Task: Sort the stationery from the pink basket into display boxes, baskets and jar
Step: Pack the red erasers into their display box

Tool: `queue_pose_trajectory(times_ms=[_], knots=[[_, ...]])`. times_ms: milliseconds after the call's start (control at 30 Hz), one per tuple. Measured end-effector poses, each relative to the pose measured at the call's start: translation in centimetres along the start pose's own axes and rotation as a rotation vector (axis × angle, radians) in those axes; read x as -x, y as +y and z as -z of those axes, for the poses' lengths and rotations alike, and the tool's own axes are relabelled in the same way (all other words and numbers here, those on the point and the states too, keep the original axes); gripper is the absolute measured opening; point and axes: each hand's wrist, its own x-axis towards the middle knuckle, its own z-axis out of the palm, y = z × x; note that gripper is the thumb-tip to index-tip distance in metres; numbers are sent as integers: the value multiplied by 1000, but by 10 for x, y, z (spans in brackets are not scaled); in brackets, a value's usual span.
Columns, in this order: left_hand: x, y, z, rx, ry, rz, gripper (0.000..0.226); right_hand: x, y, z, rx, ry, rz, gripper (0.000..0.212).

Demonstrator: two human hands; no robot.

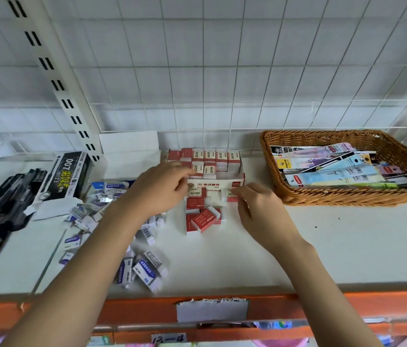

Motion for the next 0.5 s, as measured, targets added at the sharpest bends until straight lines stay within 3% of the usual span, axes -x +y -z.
queue_pose_trajectory(times_ms=[167, 367, 500], knots=[[30, 7, -23, 129, 77, 96, 17, -8, -6, -5, 112, -122, 11, 29], [27, 18, -37, 144, 110, 131, 34, -3, -9, -1, 97, -170, -4, 29], [34, 19, -34, 132, 57, 116, 31, 2, -7, 5, 71, -200, -40, 21]])
